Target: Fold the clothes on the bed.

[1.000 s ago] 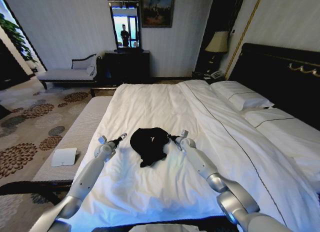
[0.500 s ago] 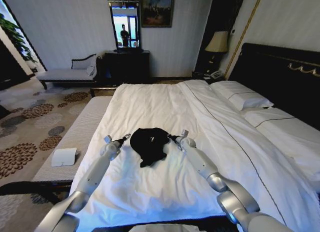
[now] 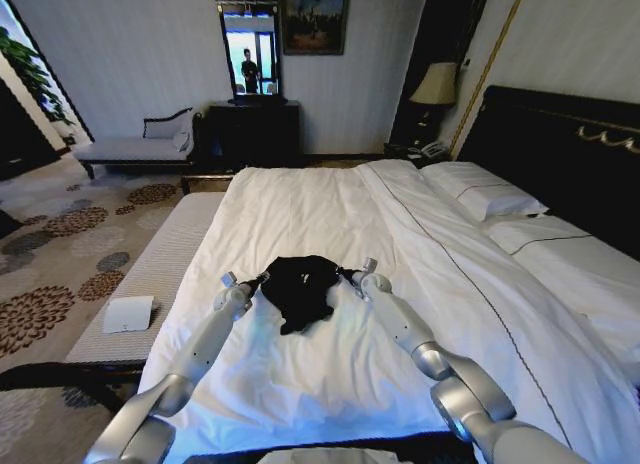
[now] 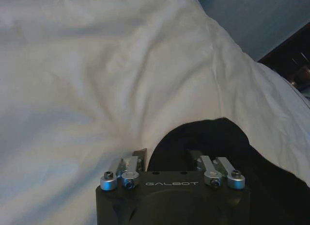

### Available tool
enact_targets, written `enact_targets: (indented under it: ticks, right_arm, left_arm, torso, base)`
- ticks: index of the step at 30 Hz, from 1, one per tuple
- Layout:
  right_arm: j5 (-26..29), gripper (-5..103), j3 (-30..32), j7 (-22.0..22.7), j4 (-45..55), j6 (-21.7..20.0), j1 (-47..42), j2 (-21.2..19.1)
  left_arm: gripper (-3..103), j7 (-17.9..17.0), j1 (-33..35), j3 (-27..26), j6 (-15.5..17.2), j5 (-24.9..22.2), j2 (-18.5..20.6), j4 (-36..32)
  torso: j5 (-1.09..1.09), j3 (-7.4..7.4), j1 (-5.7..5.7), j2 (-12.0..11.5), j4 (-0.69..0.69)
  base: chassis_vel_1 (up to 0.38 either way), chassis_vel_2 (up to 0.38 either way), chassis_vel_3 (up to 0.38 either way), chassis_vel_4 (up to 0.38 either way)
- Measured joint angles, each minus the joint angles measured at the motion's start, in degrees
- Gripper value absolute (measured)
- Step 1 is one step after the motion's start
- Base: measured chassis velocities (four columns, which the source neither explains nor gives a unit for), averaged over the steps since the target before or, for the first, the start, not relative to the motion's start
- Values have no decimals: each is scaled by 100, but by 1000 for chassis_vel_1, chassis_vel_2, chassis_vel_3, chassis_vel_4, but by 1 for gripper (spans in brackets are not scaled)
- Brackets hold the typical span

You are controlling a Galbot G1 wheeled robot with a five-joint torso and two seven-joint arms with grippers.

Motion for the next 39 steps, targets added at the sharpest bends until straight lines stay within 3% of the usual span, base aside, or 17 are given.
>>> enact_targets:
  ticks: [3,9,11,21,39]
  right_arm:
    - [-23,0,53,-12,-15,13,-19,-4]
    - [-65,0,83,-14,-16,44,-62,0]
    - [-82,0,103,-12,-22,58,-65,11]
    - [-63,0,102,17,81,68,-58,-10]
    - [250,0,76,230,771,-43,-207,-225]
  left_arm:
    - [30,75,-76,49,-30,93,-1,134]
    - [14,134,-119,108,-55,115,10,178]
    - [3,142,-127,140,-79,119,1,179]
    - [1,117,-95,212,-102,91,128,-42]
    - [1,-299,-28,478,-32,-203,750,-1342]
  torso:
    - [-1,0,0,0,0]
    - [-1,0,0,0,0]
    - [0,0,0,0,0]
    - [-2,0,0,0,-1]
    - [-1,-1,0,0,1]
  base:
    - [0,0,0,0]
    - [0,0,0,0]
    - [0,0,0,0]
    - [0,0,0,0]
    - [0,0,0,0]
